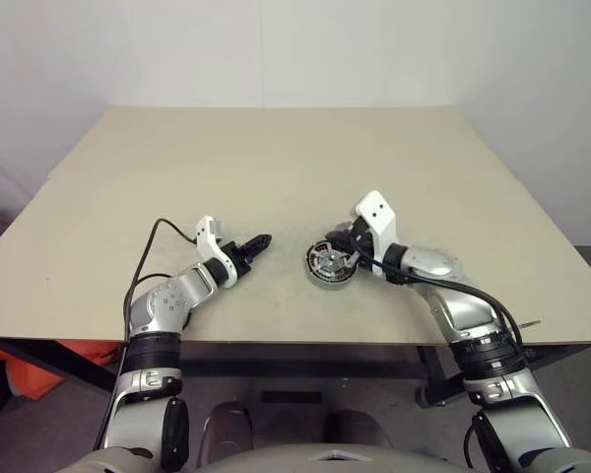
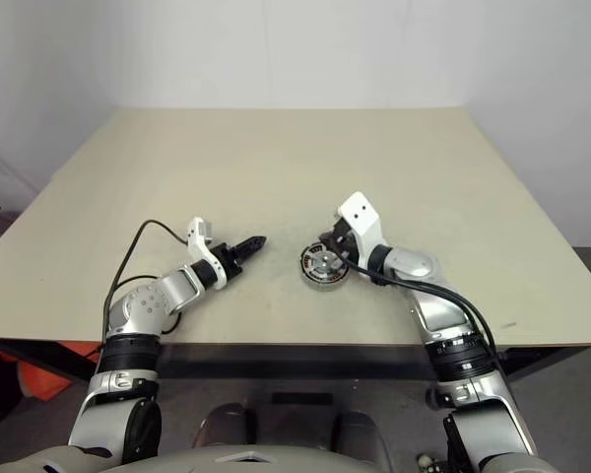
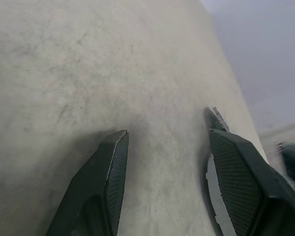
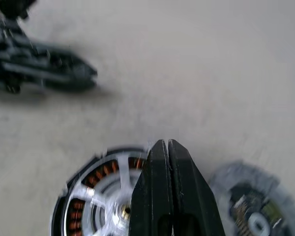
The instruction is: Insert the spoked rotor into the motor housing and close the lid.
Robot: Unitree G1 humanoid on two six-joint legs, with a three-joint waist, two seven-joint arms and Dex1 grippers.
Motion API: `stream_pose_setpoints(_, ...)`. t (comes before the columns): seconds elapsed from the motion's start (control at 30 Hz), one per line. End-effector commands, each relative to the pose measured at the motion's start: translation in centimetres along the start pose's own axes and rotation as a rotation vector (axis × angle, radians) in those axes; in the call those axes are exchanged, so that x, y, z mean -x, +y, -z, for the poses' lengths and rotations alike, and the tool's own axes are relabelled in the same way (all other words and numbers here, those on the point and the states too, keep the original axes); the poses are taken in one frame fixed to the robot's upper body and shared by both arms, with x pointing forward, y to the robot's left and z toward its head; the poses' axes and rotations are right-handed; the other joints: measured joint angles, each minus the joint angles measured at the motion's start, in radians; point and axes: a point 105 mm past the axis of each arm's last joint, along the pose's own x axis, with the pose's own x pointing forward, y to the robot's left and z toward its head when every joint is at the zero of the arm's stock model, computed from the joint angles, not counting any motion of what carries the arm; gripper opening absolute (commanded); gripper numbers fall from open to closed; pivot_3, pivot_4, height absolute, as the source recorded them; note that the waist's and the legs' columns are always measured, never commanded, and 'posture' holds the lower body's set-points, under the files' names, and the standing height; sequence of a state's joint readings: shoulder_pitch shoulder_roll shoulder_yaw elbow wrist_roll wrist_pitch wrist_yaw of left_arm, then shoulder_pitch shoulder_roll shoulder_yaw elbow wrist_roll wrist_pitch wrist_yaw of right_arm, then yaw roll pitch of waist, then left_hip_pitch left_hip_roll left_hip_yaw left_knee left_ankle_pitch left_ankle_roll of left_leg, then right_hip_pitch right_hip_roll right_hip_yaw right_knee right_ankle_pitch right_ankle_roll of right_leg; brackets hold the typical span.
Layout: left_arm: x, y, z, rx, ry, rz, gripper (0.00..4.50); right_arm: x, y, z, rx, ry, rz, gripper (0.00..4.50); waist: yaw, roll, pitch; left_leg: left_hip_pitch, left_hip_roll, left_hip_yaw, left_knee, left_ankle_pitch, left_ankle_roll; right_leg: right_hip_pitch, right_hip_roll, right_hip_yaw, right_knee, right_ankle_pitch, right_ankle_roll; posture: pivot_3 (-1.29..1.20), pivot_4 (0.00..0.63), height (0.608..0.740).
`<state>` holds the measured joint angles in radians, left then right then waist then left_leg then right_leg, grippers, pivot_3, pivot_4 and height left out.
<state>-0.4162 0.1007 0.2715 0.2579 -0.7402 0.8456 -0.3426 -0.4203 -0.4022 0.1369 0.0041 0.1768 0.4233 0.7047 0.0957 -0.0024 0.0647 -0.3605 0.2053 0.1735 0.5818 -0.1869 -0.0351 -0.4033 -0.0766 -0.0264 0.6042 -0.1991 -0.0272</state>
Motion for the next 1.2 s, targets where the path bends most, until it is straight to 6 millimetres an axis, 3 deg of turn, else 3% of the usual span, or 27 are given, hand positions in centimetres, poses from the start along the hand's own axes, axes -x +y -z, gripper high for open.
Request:
stream_pose_setpoints(0.03, 0.1, -0.5, -0.6, -0.025, -0.029, 0.014, 2.77, 0.0, 0.2, -2.6, 0.044, -0.083, -0.026, 0.0, 0.0, 0.0, 0.0, 0.0, 0.0, 0.0, 0.0, 0.0, 0.0, 0.0, 0.0, 0.0, 0.0, 0.0, 0.0, 0.0, 0.0, 0.74)
stream_pose_setpoints(0.17, 0.2, -0.4, -0.6, -0.03, -0.033, 0.011, 2.77, -0.7, 1.4, 0.3, -0.058, -0.026, -0.064, 0.0, 0.0, 0.0, 0.0, 0.0, 0.0, 0.0, 0.0, 0.0, 0.0, 0.0, 0.0, 0.0, 0.0, 0.0, 0.0, 0.0, 0.0, 0.74)
stream_pose_setpoints(0.23, 0.3, -0.4, -0.6, -0.047, -0.036, 0.008, 2.77, -1.0, 1.6, 4.0, -0.062, 0.101, -0.044, 0.0, 0.0, 0.0, 0.0, 0.0, 0.0, 0.0, 0.0, 0.0, 0.0, 0.0, 0.0, 0.0, 0.0, 0.0, 0.0, 0.0, 0.0, 0.74)
stream_pose_setpoints(0.3, 0.4, -0.5, -0.7, -0.074, -0.037, 0.011, 2.77, -1.0, 1.3, 5.2, -0.046, 0.146, -0.019, 0.0, -0.001, 0.001, -0.001, 0.0, 0.0, 0.0, 0.0, 0.0, 0.0, 0.0, 0.0, 0.0, 0.0, 0.0, 0.0, 0.0, 0.0, 0.74)
stream_pose_setpoints(0.57, 0.5, -1.6, -1.1, -0.219, -0.039, 0.048, 2.77, -0.5, -0.8, 0.6, -0.011, -0.008, 0.014, 0.0, 0.0, 0.0, -0.001, 0.003, 0.0, 0.0, 0.0, 0.0, 0.0, 0.002, 0.0, 0.0, 0.0, -0.004, 0.006, 0.0, 0.0, 0.74)
stream_pose_setpoints(0.73, 0.5, -4.3, -1.3, -0.494, -0.051, 0.15, 2.77, 0.7, -1.3, -1.7, 0.103, -0.073, -0.001, 0.0, 0.0, 0.0, -0.001, 0.0, 0.0, 0.0, -0.001, 0.0, 0.0, 0.0, 0.0, 0.0, 0.0, 0.0, 0.0, 0.0, 0.0, 0.74)
stream_pose_setpoints(0.83, 0.5, -6.0, -0.8, -0.699, -0.02, 0.235, 2.77, 1.9, -1.7, -1.6, 0.239, 0.0, -0.057, 0.0, 0.002, 0.001, -0.001, -0.003, 0.0, 0.0, -0.001, 0.0, 0.0, -0.002, 0.0, 0.0, 0.0, 0.0, 0.0, 0.0, 0.0, 0.74)
stream_pose_setpoints(0.97, 0.4, -6.6, 0.7, -0.918, 0.091, 0.32, 2.77, 4.4, -2.1, -0.5, 0.412, 0.165, -0.218, 0.0, 0.003, 0.001, -0.001, -0.003, 0.0, 0.0, 0.0, -0.001, 0.001, -0.002, 0.0, 0.0, 0.0, 0.0, 0.0, 0.0, 0.0, 0.74)
stream_pose_setpoints(1.1, 0.5, -7.3, 1.1, -1.015, 0.15, 0.388, 2.8, 5.2, -3.1, -1.9, 0.61, 0.234, -0.303, 0.94, -0.005, 0.001, -0.001, -0.002, 0.0, 0.0, 0.0, 0.0, 0.001, -0.003, 0.0, 0.001, 0.001, 0.0, 0.0, 0.0, 0.0, 0.74)
stream_pose_setpoints(1.2, 0.4, -7.5, 1.2, -1.053, 0.171, 0.409, 2.8, 4.7, -3.3, -2.3, 0.75, 0.271, -0.354, 1.99, -0.008, 0.001, -0.001, 0.0, 0.001, 0.001, 0.001, 0.0, 0.0, -0.003, 0.0, 0.001, 0.003, 0.0, -0.001, 0.0, 0.0, 0.74)
